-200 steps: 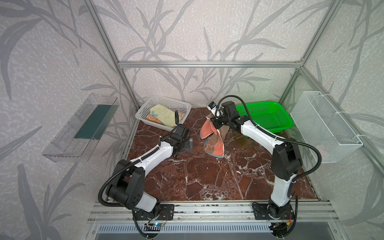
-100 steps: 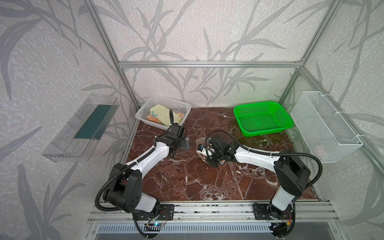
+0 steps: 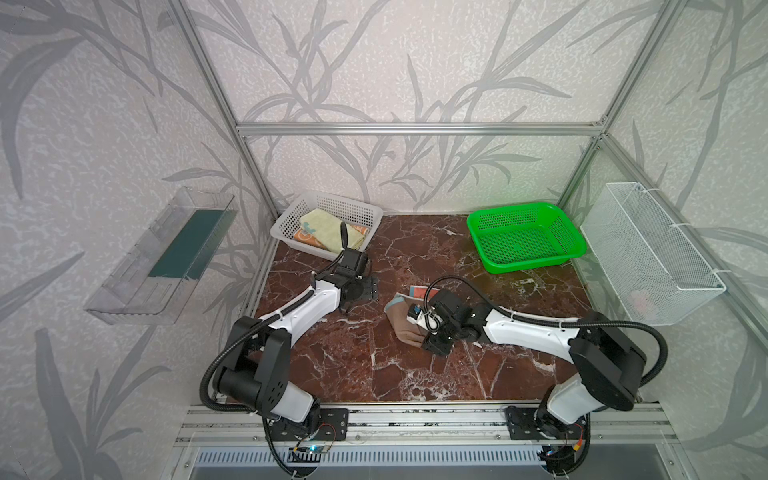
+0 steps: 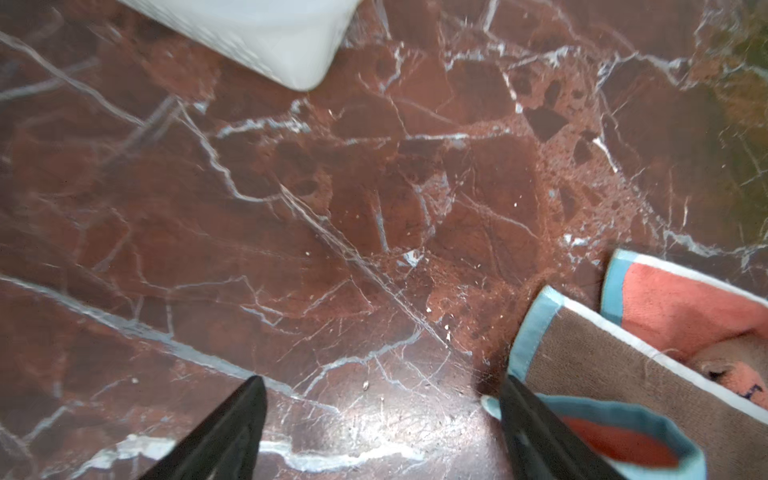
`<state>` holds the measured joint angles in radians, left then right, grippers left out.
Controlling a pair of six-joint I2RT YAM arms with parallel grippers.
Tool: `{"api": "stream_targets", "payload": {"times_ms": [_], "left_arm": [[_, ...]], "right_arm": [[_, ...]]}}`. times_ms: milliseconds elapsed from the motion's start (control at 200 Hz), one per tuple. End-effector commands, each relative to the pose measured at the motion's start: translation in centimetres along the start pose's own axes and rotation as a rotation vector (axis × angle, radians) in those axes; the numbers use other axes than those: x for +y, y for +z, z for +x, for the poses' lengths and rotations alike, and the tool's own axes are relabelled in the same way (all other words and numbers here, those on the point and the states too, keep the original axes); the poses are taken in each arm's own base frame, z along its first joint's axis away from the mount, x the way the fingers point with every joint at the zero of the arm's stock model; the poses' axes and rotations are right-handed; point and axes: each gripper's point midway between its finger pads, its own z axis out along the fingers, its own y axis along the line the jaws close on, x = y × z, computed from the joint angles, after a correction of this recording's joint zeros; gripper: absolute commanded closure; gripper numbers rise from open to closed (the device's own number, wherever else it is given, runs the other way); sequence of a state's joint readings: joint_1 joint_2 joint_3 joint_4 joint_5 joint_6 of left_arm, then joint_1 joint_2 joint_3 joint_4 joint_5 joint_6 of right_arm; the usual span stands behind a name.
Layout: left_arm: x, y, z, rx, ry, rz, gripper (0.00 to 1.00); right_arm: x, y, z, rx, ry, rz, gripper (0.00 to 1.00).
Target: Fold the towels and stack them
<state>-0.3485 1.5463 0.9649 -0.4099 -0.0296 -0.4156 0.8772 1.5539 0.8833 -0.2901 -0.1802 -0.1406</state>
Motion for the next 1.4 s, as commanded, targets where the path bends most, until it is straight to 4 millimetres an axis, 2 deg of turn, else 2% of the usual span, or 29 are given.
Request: {"api": "stream_targets", "payload": {"times_ms": [0, 105, 225, 425, 615, 635, 650, 670, 870, 1050, 1225, 1395], "left_arm": [[-1.2, 1.2, 0.3, 0.050, 0.014, 0.043, 0.20], [-1.4, 2.1, 1.2, 0.069, 0.062, 0.065, 0.22], [-1.9, 2.1, 1.9, 0.054, 0.126, 0.115, 0.25], [-1.7, 1.9, 2.7, 0.094, 0.167, 0.111, 0.28], [-1.5, 1.6, 3.2, 0.100, 0.136, 0.112, 0.28], [-1.5, 1.5, 3.1, 0.097, 0.131, 0.109, 0.28], [-1.4, 1.5, 3.1, 0.094, 0.128, 0.104, 0.28], [-1.3, 1.4, 3.0, 0.087, 0.124, 0.101, 0.28], [0.9, -0.5, 1.8, 0.008, 0.069, -0.005, 0.27], [1.9, -2.4, 1.0, -0.073, 0.039, -0.035, 0.26], [2.7, -3.9, 0.6, -0.130, 0.019, -0.052, 0.25], [3.0, -4.6, 0.3, -0.187, 0.005, -0.045, 0.24]], "right_arm": [[-0.9, -2.0, -2.3, -0.077, 0.001, 0.063, 0.38], [-1.1, -2.6, -2.8, -0.081, -0.011, 0.079, 0.38], [-1.5, -2.8, -3.3, -0.099, -0.020, 0.093, 0.38], [-3.2, -2.1, -4.7, -0.096, 0.010, 0.132, 0.37], [-5.2, -0.4, -7.9, -0.098, -0.114, 0.180, 0.37], [-5.3, -0.6, -8.6, -0.109, -0.140, 0.184, 0.38], [-5.6, 0.3, -8.2, -0.083, -0.151, 0.180, 0.38], [-5.8, 0.6, -8.7, -0.081, -0.167, 0.180, 0.38], [-8.2, 1.5, -12.0, -0.096, -0.279, 0.092, 0.40], [-8.3, 3.8, -12.4, -0.065, -0.509, 0.024, 0.41], [-8.7, 5.3, -12.9, -0.021, -0.573, -0.049, 0.40], [-9.3, 7.3, -12.3, 0.052, -0.602, -0.085, 0.41]]}}
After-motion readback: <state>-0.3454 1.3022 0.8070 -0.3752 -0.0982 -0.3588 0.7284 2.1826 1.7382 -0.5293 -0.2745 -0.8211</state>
